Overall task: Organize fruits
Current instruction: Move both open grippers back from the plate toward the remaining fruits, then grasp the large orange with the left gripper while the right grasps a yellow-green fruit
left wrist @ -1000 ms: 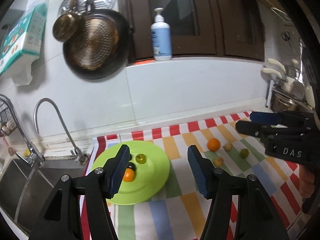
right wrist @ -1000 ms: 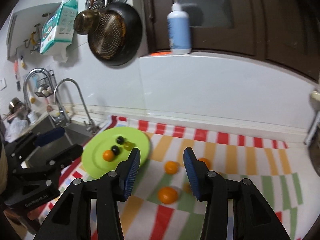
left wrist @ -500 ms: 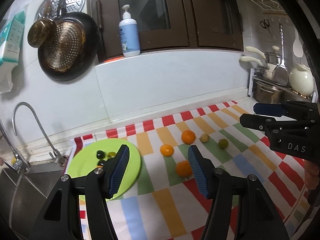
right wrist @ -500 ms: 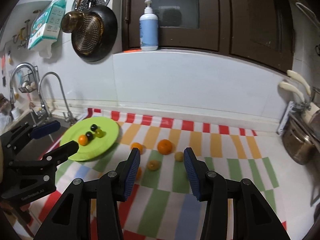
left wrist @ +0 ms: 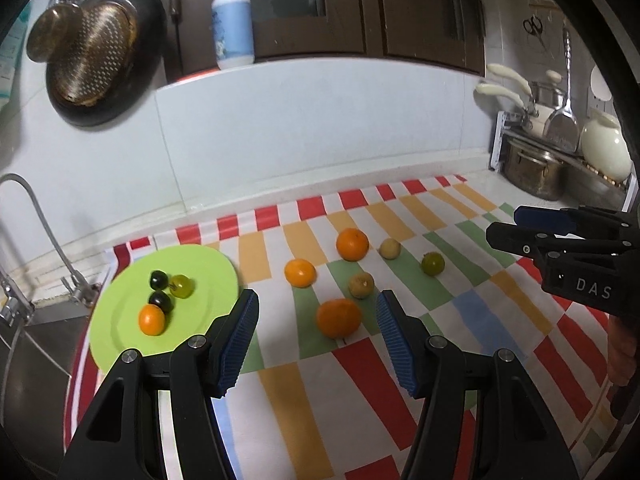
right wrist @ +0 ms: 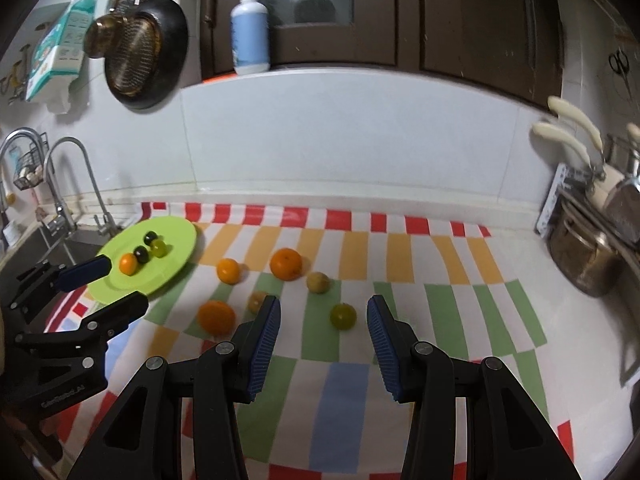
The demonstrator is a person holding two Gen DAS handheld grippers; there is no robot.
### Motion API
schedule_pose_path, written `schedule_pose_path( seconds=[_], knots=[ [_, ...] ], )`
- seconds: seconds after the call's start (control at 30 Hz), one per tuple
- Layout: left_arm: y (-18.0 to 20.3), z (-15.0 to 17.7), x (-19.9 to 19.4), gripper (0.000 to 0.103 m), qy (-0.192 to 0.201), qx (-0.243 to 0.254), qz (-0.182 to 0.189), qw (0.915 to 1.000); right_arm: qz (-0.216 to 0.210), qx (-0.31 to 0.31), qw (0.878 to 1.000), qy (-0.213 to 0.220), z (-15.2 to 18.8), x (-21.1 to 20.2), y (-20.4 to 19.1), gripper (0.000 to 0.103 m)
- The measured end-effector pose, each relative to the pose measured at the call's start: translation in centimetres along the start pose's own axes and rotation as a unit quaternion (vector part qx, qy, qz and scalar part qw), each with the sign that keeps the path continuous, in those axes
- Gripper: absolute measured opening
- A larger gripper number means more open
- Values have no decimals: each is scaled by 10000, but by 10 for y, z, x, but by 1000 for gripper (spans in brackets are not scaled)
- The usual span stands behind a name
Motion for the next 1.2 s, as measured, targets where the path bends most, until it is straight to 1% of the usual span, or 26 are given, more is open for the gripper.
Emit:
schedule_pose_path(
  seconds=[0.3,0.53,0.9,1.03,1.1,1.2],
  knots=[
    [-5,12,39,60,-387,-142,44,9991,-32,-22,9992,-387,11,39,5,46],
    [-10,17,57,60,-607,-171,36,9980,-160,-36,9972,-732,19,69,3,46],
    [-15,24,87,59,-919,-312,172,9951,-321,-31,9949,-956,22,103,1,46],
    [-17,24,95,59,-996,-442,236,9938,-359,-11,9944,-992,19,114,-1,46],
    [-19,23,97,59,-1011,-500,252,9933,-369,-24,9940,-1030,18,120,-2,44],
    [-20,22,100,55,-1024,-520,240,9931,-357,-76,9936,-1070,17,126,-4,42]
  ],
)
Point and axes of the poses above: each gripper's, at about its wrist camera, not at the fingertips, and x roughly the way its jaws point, y to its right, z to its underside, the point moved 3 cm from there along x, roughly the way its jaws point, and after that the axes turned 15 degrees about z, right-handed, at the moved point
